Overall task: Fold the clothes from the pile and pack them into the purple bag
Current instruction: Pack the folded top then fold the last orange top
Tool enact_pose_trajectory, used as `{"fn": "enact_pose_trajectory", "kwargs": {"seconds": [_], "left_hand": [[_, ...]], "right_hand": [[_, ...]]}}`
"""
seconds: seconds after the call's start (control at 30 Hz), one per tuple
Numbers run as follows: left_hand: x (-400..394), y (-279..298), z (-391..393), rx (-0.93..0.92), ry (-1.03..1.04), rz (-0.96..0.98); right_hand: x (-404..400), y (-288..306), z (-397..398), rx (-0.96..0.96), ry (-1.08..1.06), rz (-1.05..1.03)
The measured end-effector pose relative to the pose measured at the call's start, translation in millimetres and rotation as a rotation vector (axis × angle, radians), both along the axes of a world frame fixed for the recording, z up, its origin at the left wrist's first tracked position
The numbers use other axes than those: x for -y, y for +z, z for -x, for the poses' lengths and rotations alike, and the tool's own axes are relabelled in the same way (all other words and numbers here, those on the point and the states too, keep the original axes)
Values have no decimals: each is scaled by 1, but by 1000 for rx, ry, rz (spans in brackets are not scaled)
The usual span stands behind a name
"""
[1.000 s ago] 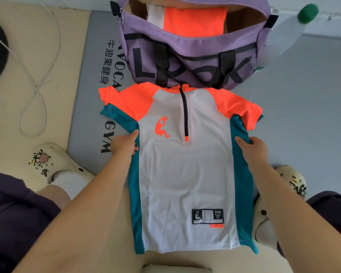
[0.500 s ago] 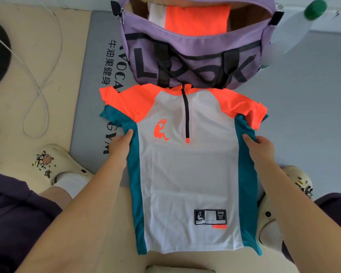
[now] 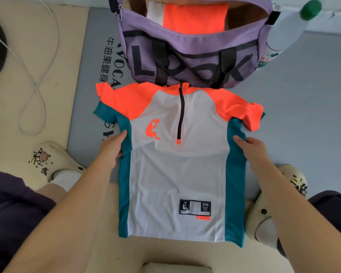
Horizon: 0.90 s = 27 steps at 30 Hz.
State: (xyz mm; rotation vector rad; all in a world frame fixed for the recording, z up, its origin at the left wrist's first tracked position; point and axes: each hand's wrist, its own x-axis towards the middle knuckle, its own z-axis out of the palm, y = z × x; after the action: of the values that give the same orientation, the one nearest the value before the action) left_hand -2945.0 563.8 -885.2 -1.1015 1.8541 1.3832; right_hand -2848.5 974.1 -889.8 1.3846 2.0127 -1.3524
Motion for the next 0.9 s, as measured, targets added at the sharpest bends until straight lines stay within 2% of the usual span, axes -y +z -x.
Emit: {"fn": "enact_pose_trajectory", "kwargs": {"seconds": [0.1, 0.23, 0.3, 0.37, 0.47, 0.57, 0.63, 0.73, 0.83, 0.9], "left_hand": [[8, -2, -8, -3, -4, 6], [11, 12, 7, -242, 157, -131], [8, 17, 14, -270, 93, -68], [5, 17, 11, -226, -7, -31], [4, 16, -3, -143, -116, -43], [6, 16, -9, -191, -67, -51], [6, 23, 0, -262, -14, -33], [7, 44, 24, -338, 2, 98], [7, 74, 43, -468, 17, 11], [7, 86, 51, -465, -14, -60]], "right_hand": [[1, 5, 3, -40, -38, 31], [-4, 19, 4, -258, -211, 79], [-3, 25, 7, -295, -237, 113], [-1, 27, 9, -249, -185, 133], [-1, 25, 4, -76, -44, 150], [-1, 31, 2, -52, -4, 79], [-2, 42, 6, -145, -79, 44], [-9, 64, 15, -333, -185, 103], [-16, 83, 29, -493, -282, 269], [-17, 92, 37, -537, -273, 368]]}}
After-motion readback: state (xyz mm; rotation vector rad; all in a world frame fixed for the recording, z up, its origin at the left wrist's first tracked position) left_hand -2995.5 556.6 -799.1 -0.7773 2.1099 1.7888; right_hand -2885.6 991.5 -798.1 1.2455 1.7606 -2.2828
